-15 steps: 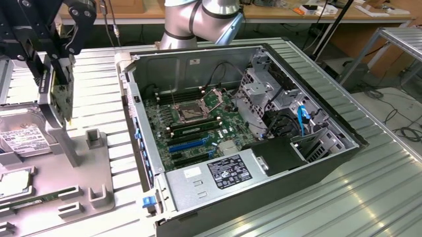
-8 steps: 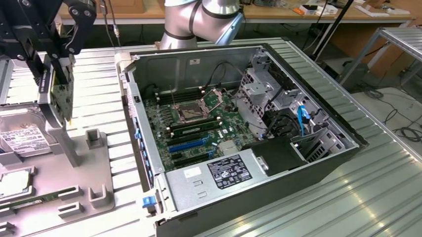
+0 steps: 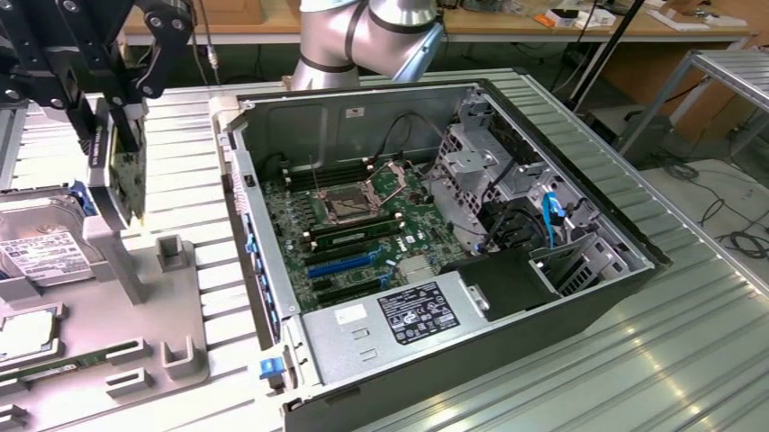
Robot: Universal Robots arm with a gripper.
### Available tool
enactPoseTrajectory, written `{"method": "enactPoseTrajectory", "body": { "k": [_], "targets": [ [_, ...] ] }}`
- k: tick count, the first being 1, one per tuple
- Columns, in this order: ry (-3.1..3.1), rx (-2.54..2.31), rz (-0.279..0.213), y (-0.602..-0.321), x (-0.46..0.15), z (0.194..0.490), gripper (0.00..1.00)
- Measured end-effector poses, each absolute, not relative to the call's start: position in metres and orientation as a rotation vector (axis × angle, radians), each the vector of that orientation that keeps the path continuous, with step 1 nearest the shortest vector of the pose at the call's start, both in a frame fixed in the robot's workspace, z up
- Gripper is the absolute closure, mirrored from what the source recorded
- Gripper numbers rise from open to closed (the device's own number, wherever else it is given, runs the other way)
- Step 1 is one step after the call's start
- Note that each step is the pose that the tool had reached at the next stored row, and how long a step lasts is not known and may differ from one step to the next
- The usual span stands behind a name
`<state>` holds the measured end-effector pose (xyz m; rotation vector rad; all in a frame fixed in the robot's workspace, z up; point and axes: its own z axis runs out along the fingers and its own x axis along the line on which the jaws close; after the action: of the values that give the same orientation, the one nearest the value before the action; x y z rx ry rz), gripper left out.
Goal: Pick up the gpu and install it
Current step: 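Pick up the gpu and move the gpu toward the slot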
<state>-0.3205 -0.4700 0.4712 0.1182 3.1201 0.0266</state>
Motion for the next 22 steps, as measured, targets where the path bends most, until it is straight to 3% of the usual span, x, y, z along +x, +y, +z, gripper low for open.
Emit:
{"method": "enactPoseTrajectory", "body": {
  "k": [22],
  "targets": [
    [3.120,0.118,0.027,-0.470,-0.268,0.471,0.73]
  ]
}}
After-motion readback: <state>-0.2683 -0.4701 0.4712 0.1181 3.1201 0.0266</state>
